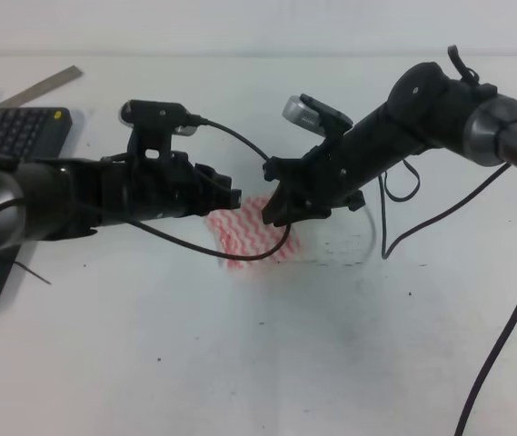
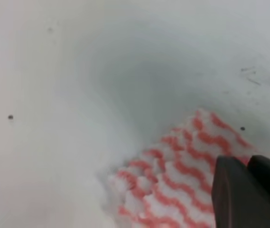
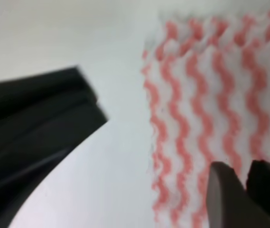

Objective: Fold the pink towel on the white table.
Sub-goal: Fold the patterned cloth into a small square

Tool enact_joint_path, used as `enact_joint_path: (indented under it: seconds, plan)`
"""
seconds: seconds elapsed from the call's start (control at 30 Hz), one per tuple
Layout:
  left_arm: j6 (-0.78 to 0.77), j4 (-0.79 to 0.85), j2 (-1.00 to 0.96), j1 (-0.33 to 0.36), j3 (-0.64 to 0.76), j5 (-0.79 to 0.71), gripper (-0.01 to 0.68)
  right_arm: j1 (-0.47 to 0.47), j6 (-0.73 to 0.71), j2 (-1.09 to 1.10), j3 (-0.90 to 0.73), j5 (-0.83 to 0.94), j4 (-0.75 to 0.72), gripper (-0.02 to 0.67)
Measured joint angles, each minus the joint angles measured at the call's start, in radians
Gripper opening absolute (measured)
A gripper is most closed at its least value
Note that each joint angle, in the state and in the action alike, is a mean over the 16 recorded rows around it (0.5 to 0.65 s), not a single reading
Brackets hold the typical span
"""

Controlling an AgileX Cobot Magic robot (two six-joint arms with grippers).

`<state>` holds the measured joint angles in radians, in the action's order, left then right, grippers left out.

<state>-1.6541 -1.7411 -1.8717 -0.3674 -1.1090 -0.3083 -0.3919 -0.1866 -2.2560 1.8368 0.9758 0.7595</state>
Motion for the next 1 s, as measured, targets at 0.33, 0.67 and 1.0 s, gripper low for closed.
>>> enact_joint_path:
  seconds: [0.33,0.67,1.0]
  plan:
    - [0.025,0.001,-0.067,0.000,-0.011,-0.037,0.042,0.014,0.001,0.000,0.000,0.021,-0.008,0.102]
    - [0.035,0.003,-0.085,0.004,-0.029,-0.028,0.043,0.014,0.001,0.000,0.000,0.027,-0.016,0.102]
    - [0.171,0.002,-0.053,0.066,-0.051,-0.035,0.155,0.014,0.000,0.000,0.000,0.035,-0.020,0.102]
